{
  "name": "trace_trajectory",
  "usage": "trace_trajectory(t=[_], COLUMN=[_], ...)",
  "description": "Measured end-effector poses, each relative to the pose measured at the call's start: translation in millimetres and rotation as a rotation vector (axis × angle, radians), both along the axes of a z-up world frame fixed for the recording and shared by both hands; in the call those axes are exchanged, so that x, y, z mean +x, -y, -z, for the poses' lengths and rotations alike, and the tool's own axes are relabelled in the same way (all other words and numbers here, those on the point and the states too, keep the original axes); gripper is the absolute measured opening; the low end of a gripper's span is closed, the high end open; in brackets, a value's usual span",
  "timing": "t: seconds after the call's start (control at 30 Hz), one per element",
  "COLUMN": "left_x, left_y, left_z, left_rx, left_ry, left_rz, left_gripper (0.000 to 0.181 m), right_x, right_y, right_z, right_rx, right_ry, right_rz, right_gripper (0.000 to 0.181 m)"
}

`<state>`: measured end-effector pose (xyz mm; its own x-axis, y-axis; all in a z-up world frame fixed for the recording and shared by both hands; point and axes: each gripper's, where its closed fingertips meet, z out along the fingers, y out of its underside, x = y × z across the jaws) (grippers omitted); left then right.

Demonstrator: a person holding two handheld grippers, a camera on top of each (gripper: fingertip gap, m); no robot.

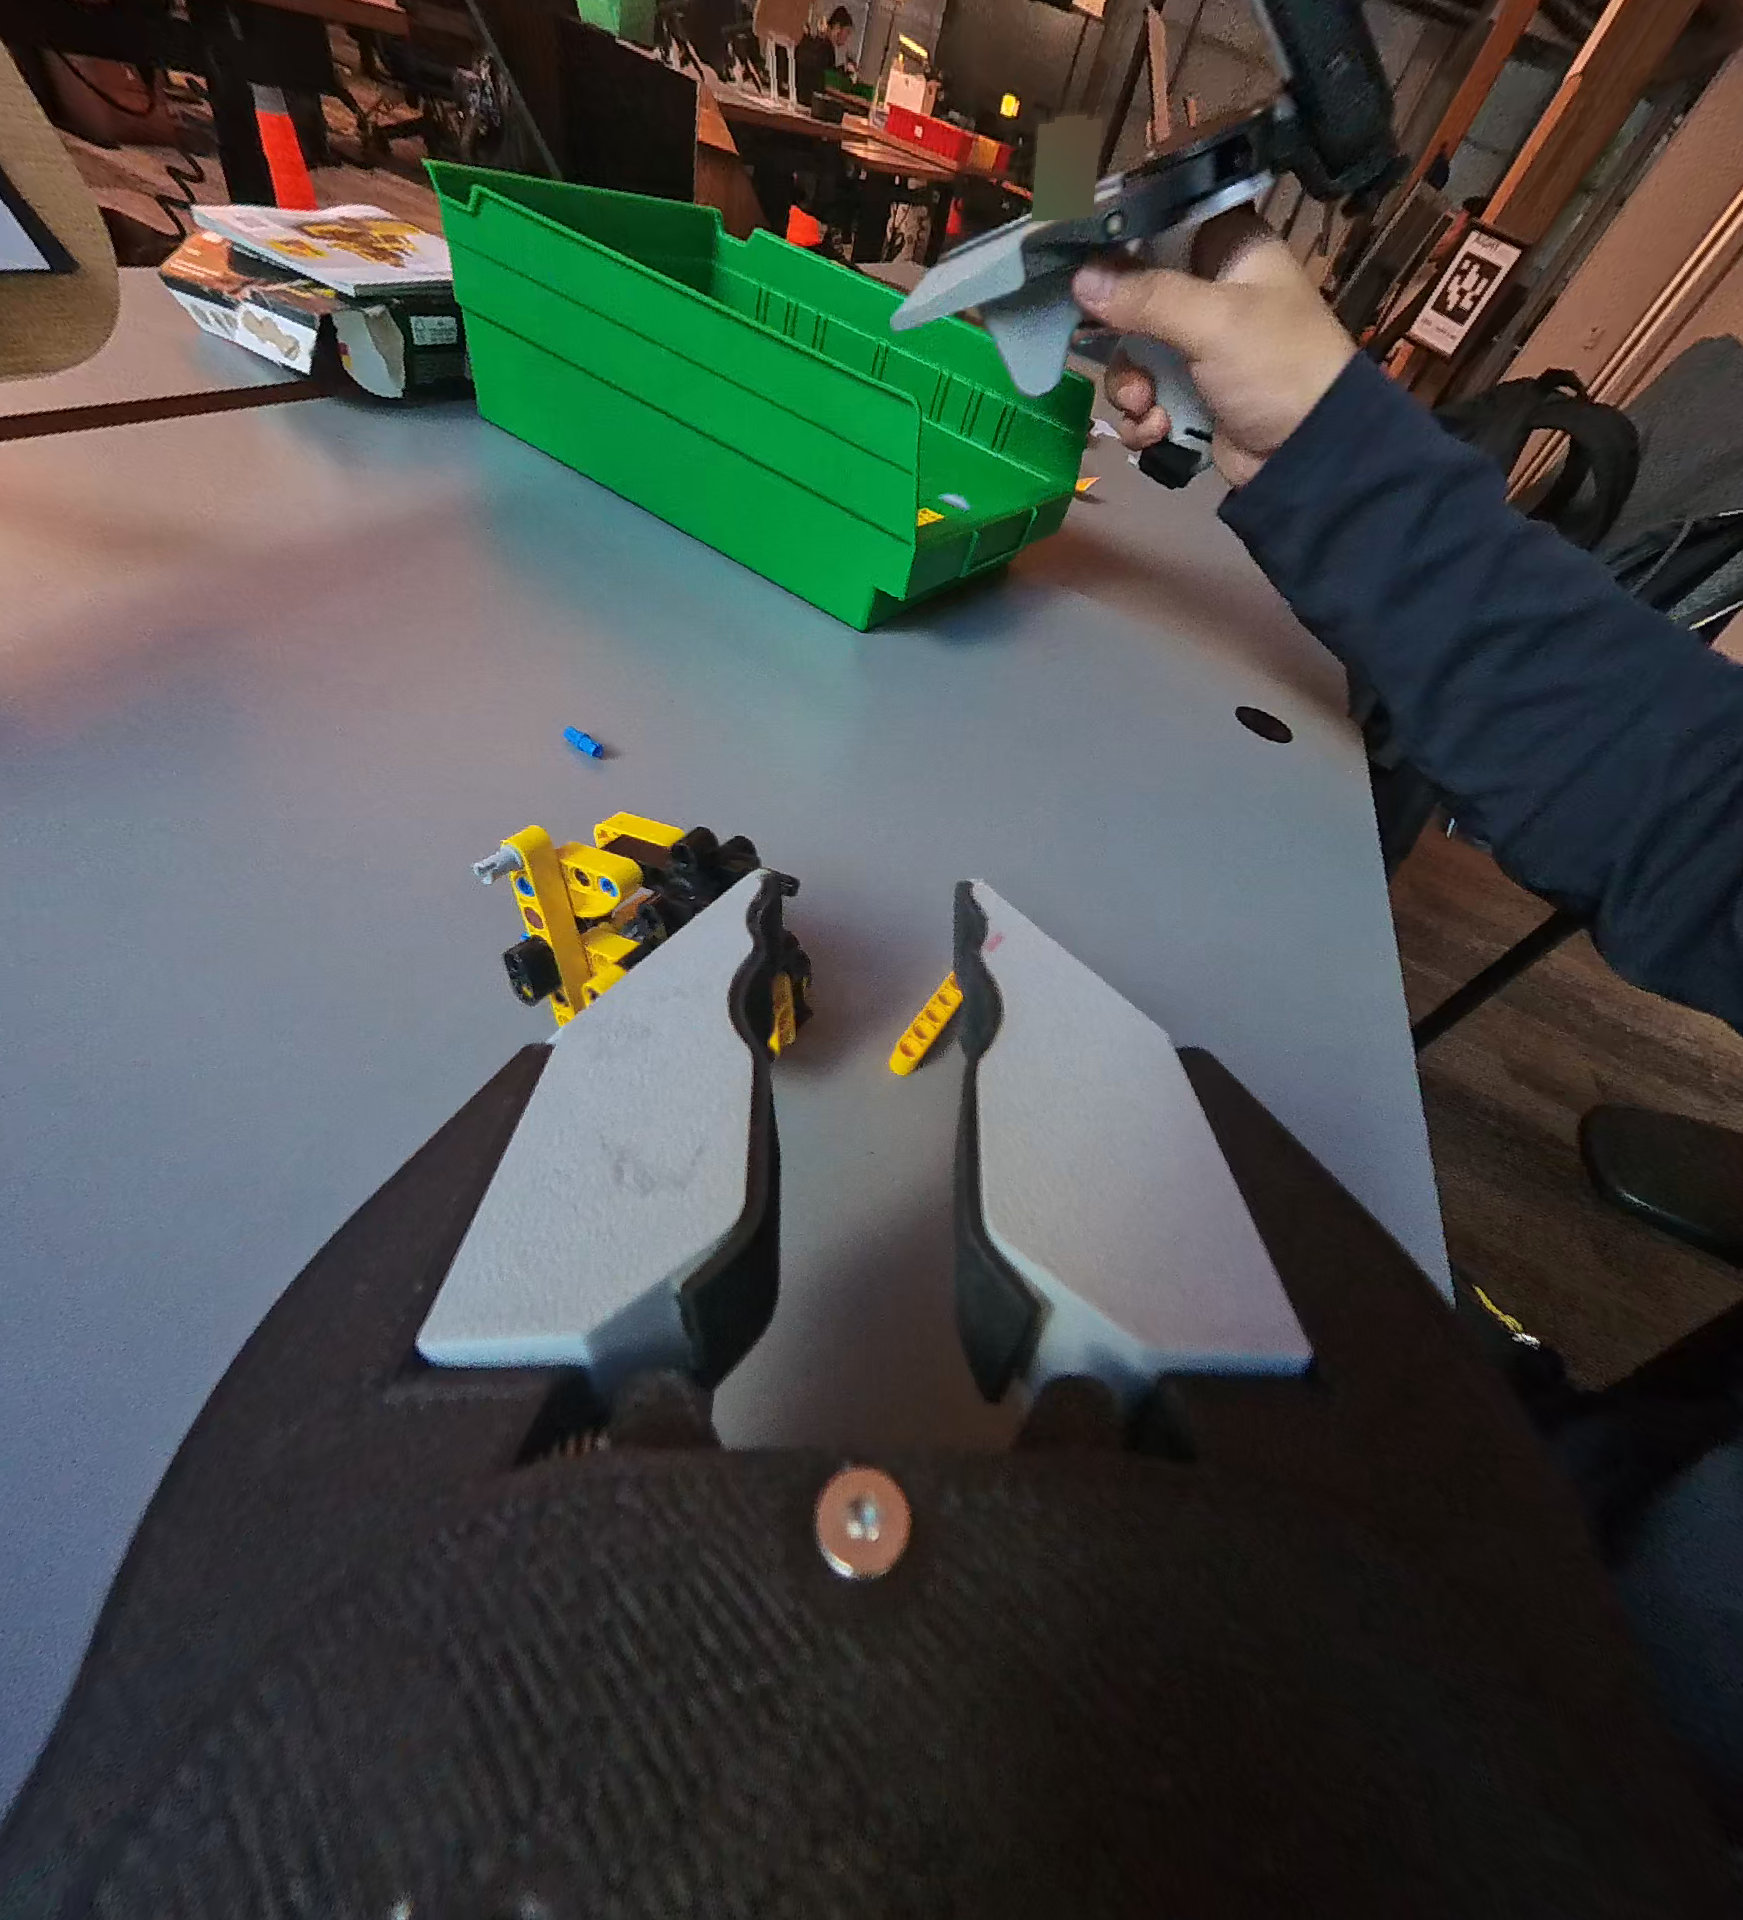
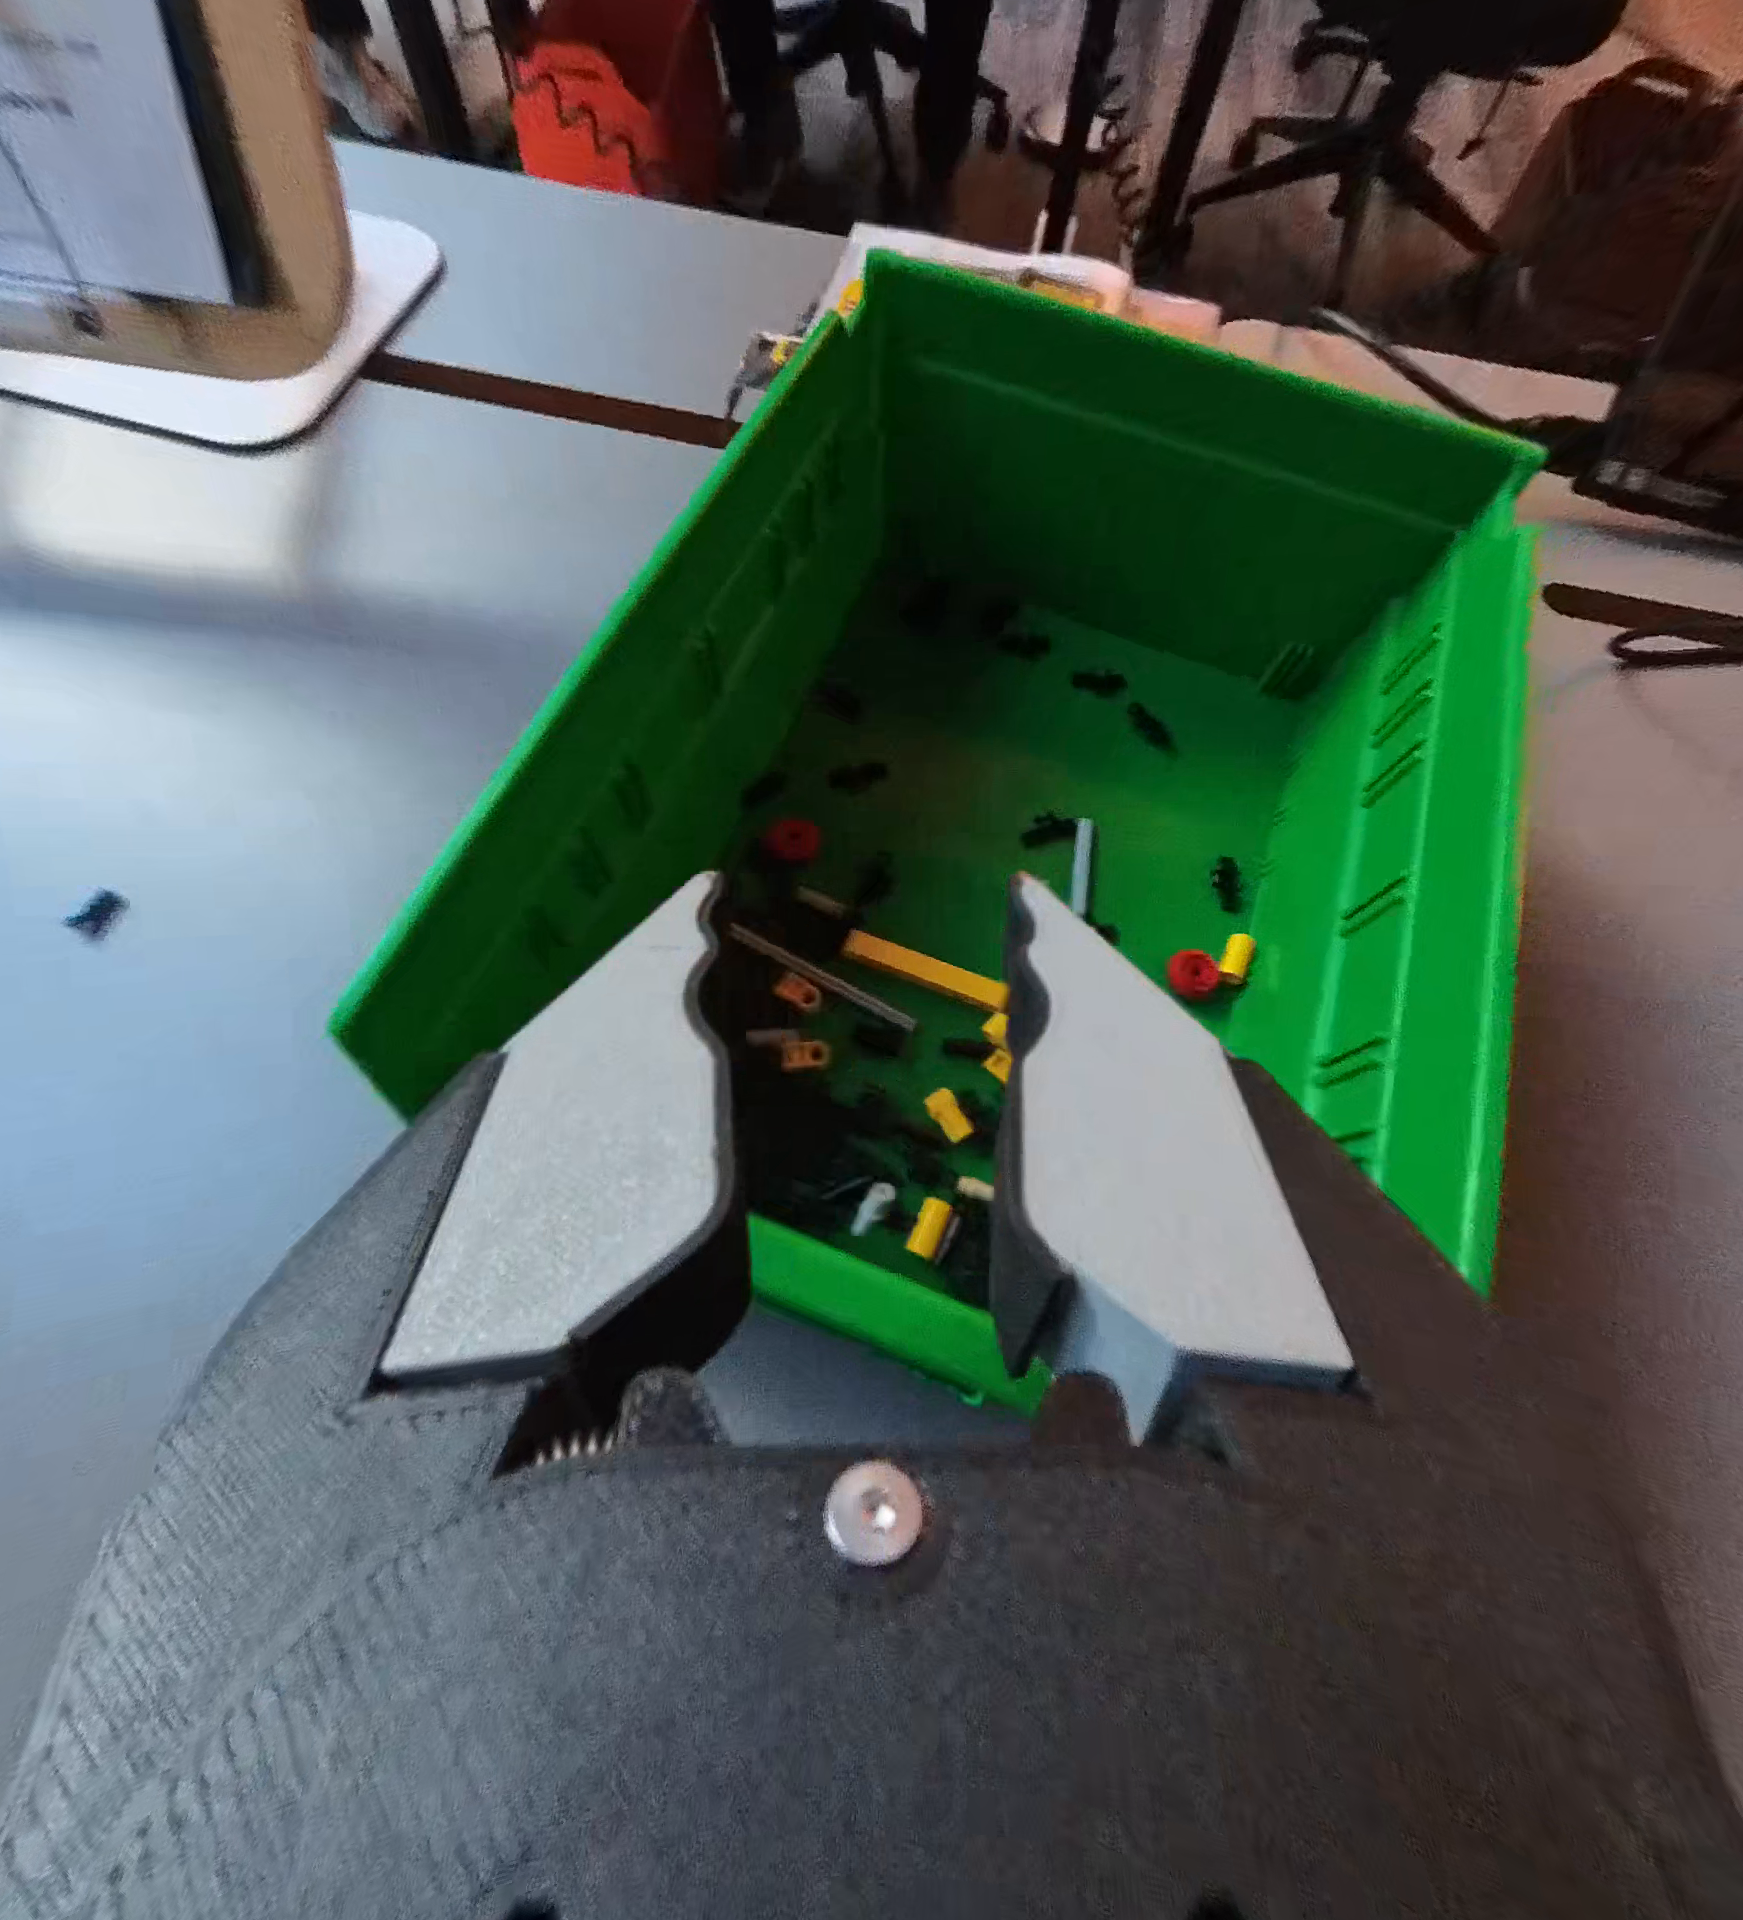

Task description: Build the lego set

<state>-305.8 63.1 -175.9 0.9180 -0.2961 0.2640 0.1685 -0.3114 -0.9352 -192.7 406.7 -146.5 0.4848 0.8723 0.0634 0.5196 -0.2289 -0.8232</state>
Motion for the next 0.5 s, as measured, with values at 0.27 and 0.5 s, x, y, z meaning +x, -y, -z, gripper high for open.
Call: trace_trajectory(t=[0.27,0.5], left_x=[1.1,-4.6], left_y=[-0.9,0.2], left_z=[3.6,0.2], left_rx=[-0.013,-0.002], left_ry=[-0.004,0.007], left_rz=[0.004,-0.014], left_gripper=[0.029,0.029], right_x=[-90.0,-148.1], right_y=[186.0,204.7], right_z=[11.4,87.7], right_rx=[-0.051,0.100], right_ry=[-0.024,0.242], right_rz=[-0.590,-0.852], right_gripper=[0.045,0.034])
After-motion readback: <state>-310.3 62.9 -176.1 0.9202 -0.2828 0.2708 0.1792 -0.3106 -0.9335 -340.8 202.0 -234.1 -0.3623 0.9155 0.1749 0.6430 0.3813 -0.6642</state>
